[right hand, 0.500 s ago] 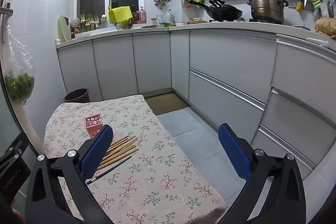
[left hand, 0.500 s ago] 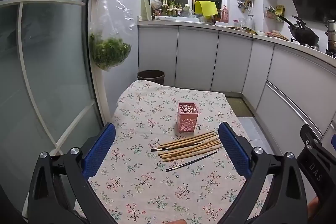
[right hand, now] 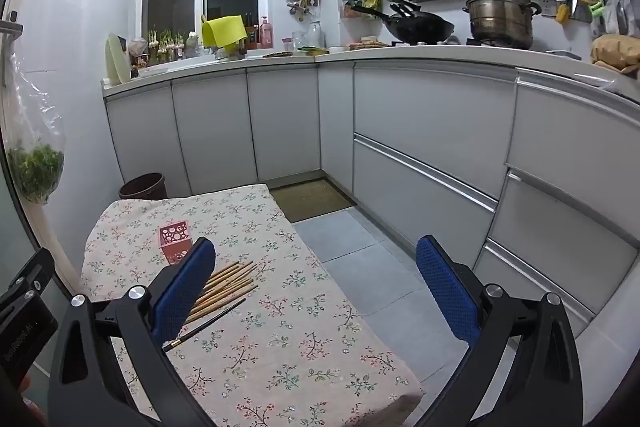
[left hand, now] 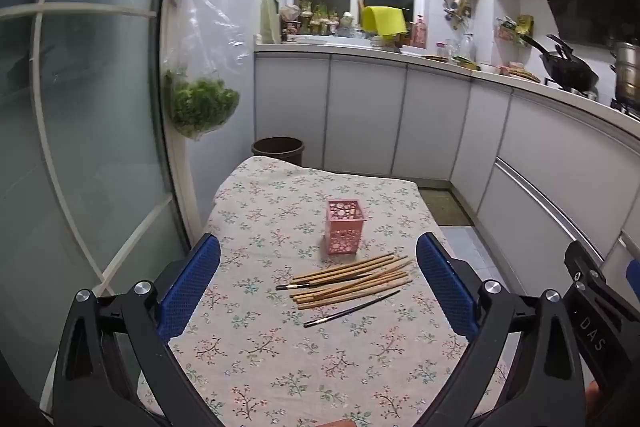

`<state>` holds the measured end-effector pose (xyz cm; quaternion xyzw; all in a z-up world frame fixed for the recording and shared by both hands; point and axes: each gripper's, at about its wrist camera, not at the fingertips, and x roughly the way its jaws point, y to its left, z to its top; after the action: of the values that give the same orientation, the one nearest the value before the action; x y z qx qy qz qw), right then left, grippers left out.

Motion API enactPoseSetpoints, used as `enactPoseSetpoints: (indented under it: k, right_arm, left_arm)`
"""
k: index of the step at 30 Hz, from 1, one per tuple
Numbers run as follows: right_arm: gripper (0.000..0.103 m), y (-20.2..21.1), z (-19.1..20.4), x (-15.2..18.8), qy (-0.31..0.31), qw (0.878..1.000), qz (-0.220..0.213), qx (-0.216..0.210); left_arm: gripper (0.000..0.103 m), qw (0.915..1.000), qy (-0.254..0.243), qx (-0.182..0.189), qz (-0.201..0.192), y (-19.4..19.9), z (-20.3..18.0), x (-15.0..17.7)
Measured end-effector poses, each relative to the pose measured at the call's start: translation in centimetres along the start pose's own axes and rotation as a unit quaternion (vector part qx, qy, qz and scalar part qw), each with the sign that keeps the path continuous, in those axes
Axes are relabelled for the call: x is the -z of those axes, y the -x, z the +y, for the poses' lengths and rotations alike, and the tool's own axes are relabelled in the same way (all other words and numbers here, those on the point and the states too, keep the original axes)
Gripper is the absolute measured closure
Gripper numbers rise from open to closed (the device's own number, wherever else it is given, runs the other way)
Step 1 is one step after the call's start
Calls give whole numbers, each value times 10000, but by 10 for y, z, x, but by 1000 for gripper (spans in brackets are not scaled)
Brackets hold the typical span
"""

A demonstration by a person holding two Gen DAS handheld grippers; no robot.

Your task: Organize utensils

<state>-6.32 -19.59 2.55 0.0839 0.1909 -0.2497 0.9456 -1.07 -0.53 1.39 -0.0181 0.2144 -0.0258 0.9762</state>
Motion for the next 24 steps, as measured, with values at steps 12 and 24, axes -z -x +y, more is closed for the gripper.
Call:
enactPoseSetpoints:
  k: [12,24]
  right_arm:
    - [5,10,-27,-3,-161,9995,-87,259]
    - [5,8,-30,-1,-210,9995,-48,247]
  left_arm:
    - [8,9994,-181,290,-87,7,-28,-2]
    - [8,9992,-191,314,-133,11,-36,-2]
